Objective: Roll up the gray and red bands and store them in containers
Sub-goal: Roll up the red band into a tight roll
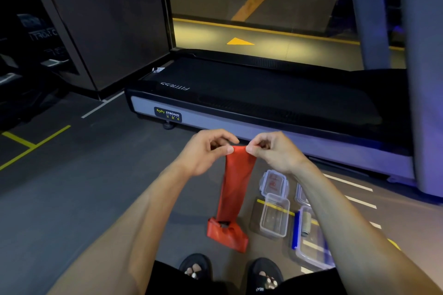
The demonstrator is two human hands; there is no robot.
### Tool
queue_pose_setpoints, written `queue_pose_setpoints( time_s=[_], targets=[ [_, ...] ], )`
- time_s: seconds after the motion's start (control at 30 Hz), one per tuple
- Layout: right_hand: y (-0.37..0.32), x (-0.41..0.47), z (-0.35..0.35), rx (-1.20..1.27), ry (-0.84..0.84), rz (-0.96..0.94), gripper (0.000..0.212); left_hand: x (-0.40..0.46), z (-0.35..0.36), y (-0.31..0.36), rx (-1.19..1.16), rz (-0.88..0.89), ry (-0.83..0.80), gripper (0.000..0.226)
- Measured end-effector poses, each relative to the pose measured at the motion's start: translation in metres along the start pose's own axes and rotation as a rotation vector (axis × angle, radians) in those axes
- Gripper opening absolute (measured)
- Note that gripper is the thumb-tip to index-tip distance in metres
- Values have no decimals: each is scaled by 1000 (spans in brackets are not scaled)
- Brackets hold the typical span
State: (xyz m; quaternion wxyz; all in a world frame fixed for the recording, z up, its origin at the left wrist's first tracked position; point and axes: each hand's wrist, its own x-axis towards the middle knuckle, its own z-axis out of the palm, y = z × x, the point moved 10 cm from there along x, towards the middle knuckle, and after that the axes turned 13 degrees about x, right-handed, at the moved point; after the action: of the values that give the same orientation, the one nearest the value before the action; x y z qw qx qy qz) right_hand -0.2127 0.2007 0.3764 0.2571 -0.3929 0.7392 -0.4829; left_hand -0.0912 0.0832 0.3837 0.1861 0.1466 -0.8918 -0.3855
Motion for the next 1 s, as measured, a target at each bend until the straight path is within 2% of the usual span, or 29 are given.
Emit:
queue_pose_setpoints(
  time_s=[0.23,0.47,0.73,1.0],
  targets=[
    [-5,4,11,-140,-67,-16,15,1,5,4,-122,26,-20,19],
    [-19,7,13,-138,-81,-79,14,6,4,0,-174,-19,-7,24],
    [-17,14,2,-35,-1,10,19,17,10,-4,-261,-60,1,25],
    [-9,25,-5,8,74,128,26,31,13,-5,-219,-22,18,39]
  ],
)
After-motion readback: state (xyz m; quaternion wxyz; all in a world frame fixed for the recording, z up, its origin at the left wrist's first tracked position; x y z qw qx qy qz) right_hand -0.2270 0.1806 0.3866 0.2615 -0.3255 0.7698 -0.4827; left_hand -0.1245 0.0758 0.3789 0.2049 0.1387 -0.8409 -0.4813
